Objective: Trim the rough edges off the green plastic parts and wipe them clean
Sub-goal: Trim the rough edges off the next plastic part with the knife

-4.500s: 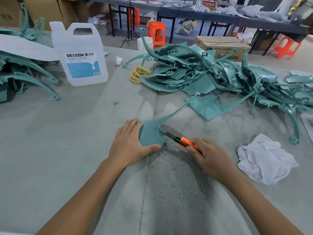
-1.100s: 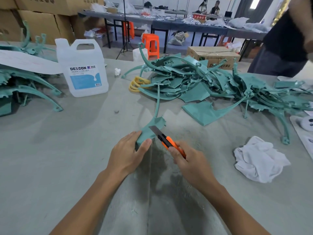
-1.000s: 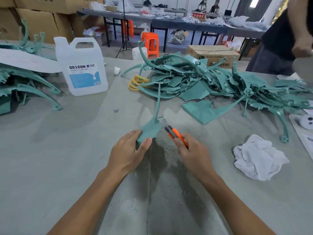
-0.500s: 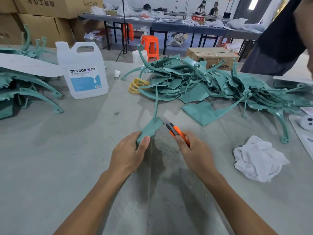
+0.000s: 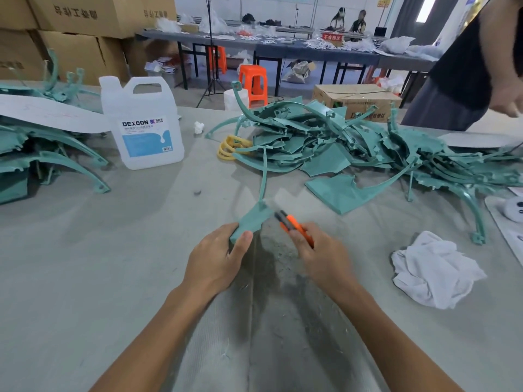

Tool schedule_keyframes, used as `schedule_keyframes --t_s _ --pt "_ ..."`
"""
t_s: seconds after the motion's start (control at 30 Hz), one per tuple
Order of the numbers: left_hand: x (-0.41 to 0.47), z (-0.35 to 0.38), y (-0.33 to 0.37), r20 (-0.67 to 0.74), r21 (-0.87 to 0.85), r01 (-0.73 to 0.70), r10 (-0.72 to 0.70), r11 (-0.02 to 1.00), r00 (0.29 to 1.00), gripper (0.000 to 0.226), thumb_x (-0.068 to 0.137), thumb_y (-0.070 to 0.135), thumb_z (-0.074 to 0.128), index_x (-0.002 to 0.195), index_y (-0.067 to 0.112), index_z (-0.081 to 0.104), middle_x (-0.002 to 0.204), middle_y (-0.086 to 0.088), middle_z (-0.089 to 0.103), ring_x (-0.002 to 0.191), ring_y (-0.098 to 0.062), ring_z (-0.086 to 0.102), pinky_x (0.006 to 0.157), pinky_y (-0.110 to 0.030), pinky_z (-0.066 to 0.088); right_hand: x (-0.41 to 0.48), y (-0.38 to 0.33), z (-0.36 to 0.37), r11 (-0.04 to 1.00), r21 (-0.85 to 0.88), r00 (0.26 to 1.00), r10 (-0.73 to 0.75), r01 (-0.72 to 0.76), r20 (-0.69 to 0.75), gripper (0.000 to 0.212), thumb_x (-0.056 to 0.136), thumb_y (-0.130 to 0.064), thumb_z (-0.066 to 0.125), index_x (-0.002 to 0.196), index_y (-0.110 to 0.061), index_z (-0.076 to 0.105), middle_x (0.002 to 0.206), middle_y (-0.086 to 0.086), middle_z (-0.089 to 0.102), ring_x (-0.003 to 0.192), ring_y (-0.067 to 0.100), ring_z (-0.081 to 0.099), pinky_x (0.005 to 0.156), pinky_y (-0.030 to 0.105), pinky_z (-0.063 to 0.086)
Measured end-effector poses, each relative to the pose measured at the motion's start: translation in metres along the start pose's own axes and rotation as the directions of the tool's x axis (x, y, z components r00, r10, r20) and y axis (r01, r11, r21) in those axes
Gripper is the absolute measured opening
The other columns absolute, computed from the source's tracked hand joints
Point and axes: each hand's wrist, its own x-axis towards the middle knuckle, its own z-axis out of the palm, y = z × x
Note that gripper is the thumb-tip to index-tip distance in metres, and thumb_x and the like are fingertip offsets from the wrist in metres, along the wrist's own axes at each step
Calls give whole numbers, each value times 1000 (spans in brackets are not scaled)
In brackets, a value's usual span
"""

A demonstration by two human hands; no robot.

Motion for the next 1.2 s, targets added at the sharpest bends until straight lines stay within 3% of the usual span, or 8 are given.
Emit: schedule_keyframes --t_s 0.1,0.23,0.4,0.7,0.8,1.03,1.13,1.2 --pt "-1 2 -1 9 15 5 -5 1000 1000 81 85 78 9 130 31 57 111 9 66 103 -18 60 76 -30 39 5 6 -8 1000 -17 997 22 -24 -68 23 104 -52 42 102 -32 55 62 -6 56 52 9 53 45 25 35" --pt "0 3 -3 -4 29 15 -15 999 1000 82 85 78 9 132 30 56 120 9 65 110 -17 59 80 -30 40 -8 1 -4 995 14 994 -103 102 42 21 102 -54 46 99 -35 54 61 -4 57 52 12 55 45 26 39" --pt "0 0 -3 64 84 -9 4 996 998 90 83 82 8 141 29 50 132 9 61 118 -17 55 93 -35 47 4 8 -12 996 -53 997 71 -73 -42 26 104 -50 43 99 -26 53 64 -4 57 56 16 56 51 35 42" --pt "2 1 2 -34 318 -83 99 944 994 40 103 50 38 137 37 54 100 3 70 87 -26 67 70 -36 50 -47 -17 -14 985 171 1000 -14 17 -17 31 90 -75 29 109 -58 47 71 -5 64 57 14 61 55 41 53" --pt "2 2 4 -29 344 -78 94 936 995 40 103 53 35 130 35 58 97 2 71 85 -28 67 68 -35 47 -57 -27 -10 986 138 995 -90 94 -31 36 93 -70 30 125 -60 43 71 -17 60 56 10 56 48 23 41" --pt "4 3 5 -50 418 -65 94 906 994 41 104 53 34 125 30 61 87 -5 73 81 -34 66 61 -34 35 -57 -26 -1 994 71 994 -76 82 -74 46 93 -70 28 133 -54 44 60 -13 52 54 8 51 48 22 34" --pt "1 1 7 -67 367 -99 133 925 989 44 103 52 37 123 25 67 70 -5 69 62 -32 62 55 -31 35 -49 -13 -5 988 149 991 62 -43 -122 32 97 -61 38 123 -50 54 61 -8 56 51 11 53 50 36 44" --pt "0 1 6 -60 350 -114 144 930 988 44 102 51 39 122 24 67 70 -6 69 62 -34 62 55 -32 37 -57 -16 -3 991 135 991 31 -13 -132 22 99 -63 36 114 -58 50 68 -15 59 53 10 55 46 25 39"
